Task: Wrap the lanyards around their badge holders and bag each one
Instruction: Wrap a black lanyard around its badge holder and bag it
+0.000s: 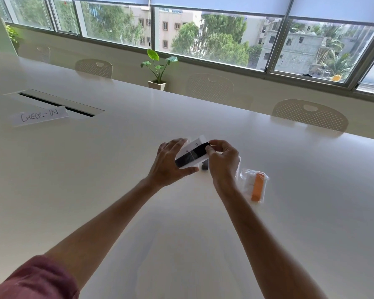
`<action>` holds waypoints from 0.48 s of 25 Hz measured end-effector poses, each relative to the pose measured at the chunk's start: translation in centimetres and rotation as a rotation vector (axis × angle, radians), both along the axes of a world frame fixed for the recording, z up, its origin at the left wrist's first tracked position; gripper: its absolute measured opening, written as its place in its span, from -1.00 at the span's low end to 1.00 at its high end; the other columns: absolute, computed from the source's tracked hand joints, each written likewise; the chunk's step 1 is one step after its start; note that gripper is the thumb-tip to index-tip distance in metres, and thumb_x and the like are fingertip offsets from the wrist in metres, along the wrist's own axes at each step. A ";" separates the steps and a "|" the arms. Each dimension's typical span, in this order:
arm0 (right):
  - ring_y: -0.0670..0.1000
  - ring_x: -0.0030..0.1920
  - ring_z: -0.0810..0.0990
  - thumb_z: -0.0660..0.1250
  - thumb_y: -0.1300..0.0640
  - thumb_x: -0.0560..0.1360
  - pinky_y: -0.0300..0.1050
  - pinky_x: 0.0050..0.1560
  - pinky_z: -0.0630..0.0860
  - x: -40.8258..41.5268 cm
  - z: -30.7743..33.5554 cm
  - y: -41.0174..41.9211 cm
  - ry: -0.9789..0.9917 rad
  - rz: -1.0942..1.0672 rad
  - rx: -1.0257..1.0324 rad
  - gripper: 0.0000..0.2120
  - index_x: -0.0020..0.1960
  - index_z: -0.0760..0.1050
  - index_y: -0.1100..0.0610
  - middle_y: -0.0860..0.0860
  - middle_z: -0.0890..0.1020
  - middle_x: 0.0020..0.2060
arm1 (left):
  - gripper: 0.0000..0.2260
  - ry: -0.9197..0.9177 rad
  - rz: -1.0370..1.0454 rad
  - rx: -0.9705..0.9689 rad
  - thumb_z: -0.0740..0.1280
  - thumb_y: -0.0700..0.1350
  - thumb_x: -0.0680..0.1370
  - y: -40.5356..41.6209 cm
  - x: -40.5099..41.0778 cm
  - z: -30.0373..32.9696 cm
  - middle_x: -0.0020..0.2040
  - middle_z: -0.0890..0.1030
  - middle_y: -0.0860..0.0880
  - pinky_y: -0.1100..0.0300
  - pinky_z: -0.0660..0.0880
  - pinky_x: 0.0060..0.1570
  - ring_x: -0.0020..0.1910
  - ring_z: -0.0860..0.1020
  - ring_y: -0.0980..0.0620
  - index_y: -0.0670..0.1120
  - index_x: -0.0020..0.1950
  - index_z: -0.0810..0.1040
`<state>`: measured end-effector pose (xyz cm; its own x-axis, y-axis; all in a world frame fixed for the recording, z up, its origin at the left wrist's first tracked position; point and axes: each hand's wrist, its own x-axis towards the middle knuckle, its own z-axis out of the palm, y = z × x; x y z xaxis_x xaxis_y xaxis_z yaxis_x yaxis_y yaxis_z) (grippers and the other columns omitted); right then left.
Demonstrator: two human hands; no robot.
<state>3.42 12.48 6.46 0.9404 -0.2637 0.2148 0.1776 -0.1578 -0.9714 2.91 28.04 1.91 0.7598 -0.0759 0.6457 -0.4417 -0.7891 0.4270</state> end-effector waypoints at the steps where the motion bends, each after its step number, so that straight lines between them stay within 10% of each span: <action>1: -0.03 -0.21 0.67 0.39 0.19 0.43 0.00 -0.19 0.64 -0.1 -0.2 0.2 0.017 0.014 0.011 -0.89 -0.07 0.64 0.05 -0.10 0.68 -0.24 | -0.23 -0.007 0.008 0.006 0.46 0.22 0.31 -0.1 -0.1 0.0 0.29 0.50 -0.14 -0.04 0.32 0.31 0.25 0.46 -0.09 -0.19 0.36 0.39; 12: -0.10 -0.28 0.65 0.43 0.23 0.32 -0.13 -0.24 0.59 -0.6 -0.6 1.7 0.029 0.102 0.022 -0.88 -0.24 0.63 0.01 -0.11 0.67 -0.34 | -0.25 -0.118 0.072 0.012 0.38 0.27 0.38 -1.6 -0.2 0.1 0.31 0.49 -0.16 -0.21 0.33 0.29 0.27 0.47 -0.10 -0.22 0.37 0.38</action>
